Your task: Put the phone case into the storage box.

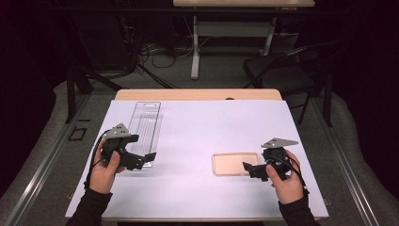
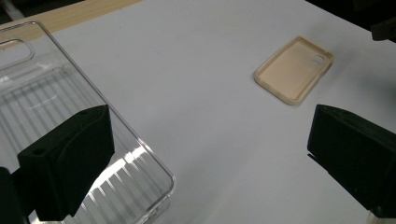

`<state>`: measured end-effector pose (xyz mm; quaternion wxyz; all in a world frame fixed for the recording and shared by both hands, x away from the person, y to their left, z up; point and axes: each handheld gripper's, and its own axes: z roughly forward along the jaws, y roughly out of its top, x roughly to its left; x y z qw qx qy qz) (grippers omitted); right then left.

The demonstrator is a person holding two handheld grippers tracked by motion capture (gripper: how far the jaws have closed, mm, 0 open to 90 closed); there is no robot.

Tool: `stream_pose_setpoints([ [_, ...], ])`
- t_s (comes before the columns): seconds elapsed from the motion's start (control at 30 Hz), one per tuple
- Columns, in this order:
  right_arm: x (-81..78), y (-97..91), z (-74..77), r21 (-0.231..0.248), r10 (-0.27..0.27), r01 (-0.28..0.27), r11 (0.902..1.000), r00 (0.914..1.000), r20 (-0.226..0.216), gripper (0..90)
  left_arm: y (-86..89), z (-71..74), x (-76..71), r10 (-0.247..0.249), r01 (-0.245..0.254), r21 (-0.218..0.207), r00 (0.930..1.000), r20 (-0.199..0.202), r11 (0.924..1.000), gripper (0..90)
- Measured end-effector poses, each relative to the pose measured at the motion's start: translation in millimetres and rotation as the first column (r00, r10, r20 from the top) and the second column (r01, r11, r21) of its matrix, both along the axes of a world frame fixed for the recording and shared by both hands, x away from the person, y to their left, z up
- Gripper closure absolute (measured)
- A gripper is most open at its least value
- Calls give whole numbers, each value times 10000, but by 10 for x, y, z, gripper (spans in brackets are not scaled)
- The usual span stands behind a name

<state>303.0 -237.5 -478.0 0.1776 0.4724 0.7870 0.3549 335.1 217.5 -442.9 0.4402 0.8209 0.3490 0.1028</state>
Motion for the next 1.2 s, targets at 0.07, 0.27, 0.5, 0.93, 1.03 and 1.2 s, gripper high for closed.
stream_pose_setpoints([
  [0.07, 48, 11, 18, 74, -65, 65, 10000, 10000, -15, 73, -21, 6, 49, 91, -91, -137, 9999, -43, 9999, 7],
  [0.27, 197, 38, 37, 41, -252, 252, 9997, 9997, -64, 73, -65, 11, 199, 206, -213, -332, 9995, -221, 9992, 7],
  [0.5, 328, 39, 59, 220, -476, 480, 9986, 9986, -223, 72, -124, -10, 363, 390, -410, -282, 9970, -669, 9988, 7],
  [0.93, 420, 73, -24, -68, -562, 560, 9984, 9974, -449, 57, -148, -81, 582, 429, -461, -220, 9905, -1305, 9987, 7],
  [1.03, 443, 92, -53, -53, -494, 492, 9988, 9970, -591, 54, -137, -89, 597, 483, -506, -152, 9908, -1263, 9986, 7],
  [1.2, 478, 135, -92, -280, -406, 380, 9989, 9944, -974, 46, -110, -101, 601, 397, -470, -455, 9881, -1485, 9979, 6],
])
